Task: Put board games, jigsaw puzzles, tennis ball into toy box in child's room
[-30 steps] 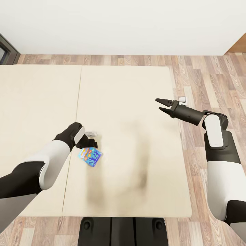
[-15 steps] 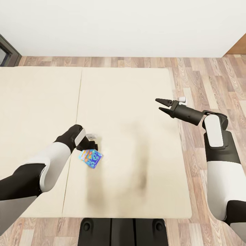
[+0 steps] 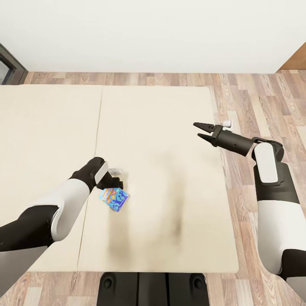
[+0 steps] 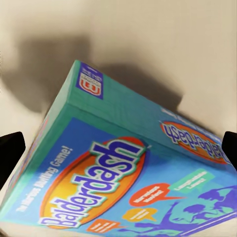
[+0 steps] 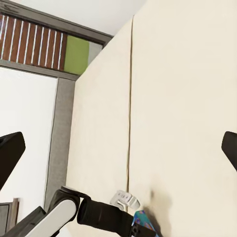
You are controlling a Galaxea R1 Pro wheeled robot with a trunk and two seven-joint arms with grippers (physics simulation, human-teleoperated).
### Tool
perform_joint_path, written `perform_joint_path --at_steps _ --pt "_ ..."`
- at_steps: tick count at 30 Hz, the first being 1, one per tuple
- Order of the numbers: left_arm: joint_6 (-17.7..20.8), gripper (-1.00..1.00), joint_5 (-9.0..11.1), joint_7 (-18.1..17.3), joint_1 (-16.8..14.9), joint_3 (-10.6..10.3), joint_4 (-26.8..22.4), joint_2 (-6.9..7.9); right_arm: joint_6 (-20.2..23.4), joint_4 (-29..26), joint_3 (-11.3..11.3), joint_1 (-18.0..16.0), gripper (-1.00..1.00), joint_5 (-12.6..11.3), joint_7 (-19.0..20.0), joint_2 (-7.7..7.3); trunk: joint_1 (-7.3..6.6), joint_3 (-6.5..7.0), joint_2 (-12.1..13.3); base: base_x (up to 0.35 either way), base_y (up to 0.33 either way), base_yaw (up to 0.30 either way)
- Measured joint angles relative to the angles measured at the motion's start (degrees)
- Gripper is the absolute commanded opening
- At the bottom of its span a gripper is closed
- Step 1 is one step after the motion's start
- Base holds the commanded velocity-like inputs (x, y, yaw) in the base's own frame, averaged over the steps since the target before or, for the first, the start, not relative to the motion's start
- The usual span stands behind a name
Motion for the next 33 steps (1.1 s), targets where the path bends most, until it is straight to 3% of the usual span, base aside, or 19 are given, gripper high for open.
perform_joint_path --at_steps 33 --pt "0.0 1.00 0.1 -0.2 1.5 -0.2 -0.2 0.20 0.0 -1.5 0.0 0.1 1.00 0.1 0.0 -0.06 0.00 0.03 0.0 0.000 0.000 0.000"
